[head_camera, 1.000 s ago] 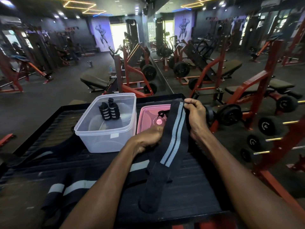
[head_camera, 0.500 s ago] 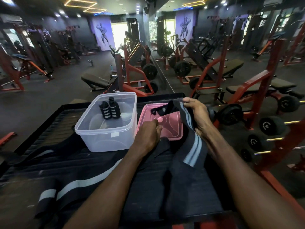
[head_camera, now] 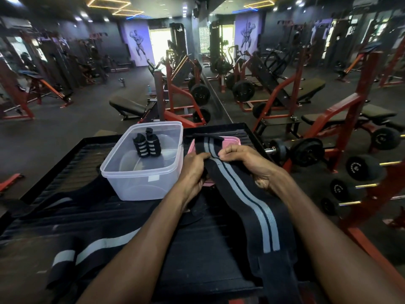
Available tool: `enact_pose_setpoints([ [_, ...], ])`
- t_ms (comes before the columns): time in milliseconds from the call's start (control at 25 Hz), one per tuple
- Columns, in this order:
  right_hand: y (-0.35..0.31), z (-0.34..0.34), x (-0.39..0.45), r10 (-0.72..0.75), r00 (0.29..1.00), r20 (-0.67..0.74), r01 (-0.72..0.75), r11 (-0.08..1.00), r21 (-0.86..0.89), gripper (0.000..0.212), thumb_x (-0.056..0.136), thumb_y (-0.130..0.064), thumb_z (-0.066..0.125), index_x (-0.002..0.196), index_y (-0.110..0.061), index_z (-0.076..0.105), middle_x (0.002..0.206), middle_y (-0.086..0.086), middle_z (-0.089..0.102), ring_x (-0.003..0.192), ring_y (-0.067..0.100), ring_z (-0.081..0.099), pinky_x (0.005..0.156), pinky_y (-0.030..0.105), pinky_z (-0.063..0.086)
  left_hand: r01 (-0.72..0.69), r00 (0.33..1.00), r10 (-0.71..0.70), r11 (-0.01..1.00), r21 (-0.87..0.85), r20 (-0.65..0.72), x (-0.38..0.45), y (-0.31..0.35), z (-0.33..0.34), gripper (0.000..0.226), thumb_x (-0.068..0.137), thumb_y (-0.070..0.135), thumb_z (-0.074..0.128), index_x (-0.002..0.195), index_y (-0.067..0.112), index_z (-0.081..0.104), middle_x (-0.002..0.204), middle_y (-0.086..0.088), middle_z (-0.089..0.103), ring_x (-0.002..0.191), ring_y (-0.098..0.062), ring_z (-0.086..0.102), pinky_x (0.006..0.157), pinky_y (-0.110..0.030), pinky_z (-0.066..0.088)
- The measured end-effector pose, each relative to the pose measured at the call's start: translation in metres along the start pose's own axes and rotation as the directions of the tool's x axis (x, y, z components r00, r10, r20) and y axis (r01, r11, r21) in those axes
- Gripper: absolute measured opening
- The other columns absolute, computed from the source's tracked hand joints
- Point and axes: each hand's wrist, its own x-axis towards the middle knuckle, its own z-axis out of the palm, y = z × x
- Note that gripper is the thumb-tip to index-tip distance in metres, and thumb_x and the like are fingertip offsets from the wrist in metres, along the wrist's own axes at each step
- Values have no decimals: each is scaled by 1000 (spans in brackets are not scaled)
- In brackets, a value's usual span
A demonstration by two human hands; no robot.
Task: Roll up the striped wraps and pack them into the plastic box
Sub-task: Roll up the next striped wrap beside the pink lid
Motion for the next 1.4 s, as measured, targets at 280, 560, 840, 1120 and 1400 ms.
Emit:
enact_pose_setpoints([
  [280,10,-4,12,-76,932,-355,-33,956,-292,29,90,-22,66,112,-17,47,88,7,65,65,16,63,54,28,50,133,984,-134,991,17,115,-10,1,-3,24,87,-2,46,87,5,69,78,-14,72,71,-27,67,74,-35,57],
  [560,0,-5,33,-371,913,-171,165,718,-676,9,79,-10,72,80,-18,69,84,2,71,82,18,65,79,35,50,162,967,-188,975,155,171,-13,0,-1,15,76,5,52,76,11,66,75,-11,67,66,-24,62,69,-33,52],
  [840,14,-1,45,-385,900,-203,203,785,-585,22,77,-5,70,63,-19,62,66,-1,63,66,12,58,68,33,45,-40,995,41,999,-18,96,-3,2,-3,19,98,25,59,86,15,71,64,3,74,57,-10,70,55,-21,51],
  [1120,23,-6,46,-450,879,-159,321,804,-500,19,89,-26,64,72,-19,62,72,-6,61,70,8,55,71,31,42,-127,990,130,990,61,-51,8,-8,-4,37,93,31,72,112,-1,67,98,-15,78,93,-30,76,90,-49,60],
  [1400,21,-3,44,-476,870,-131,339,768,-543,14,96,-14,62,82,-15,62,73,-8,62,61,-9,56,62,10,42,-84,996,84,996,20,-20,7,-5,-7,50,81,37,81,110,-1,67,97,-16,78,91,-31,77,90,-51,60],
])
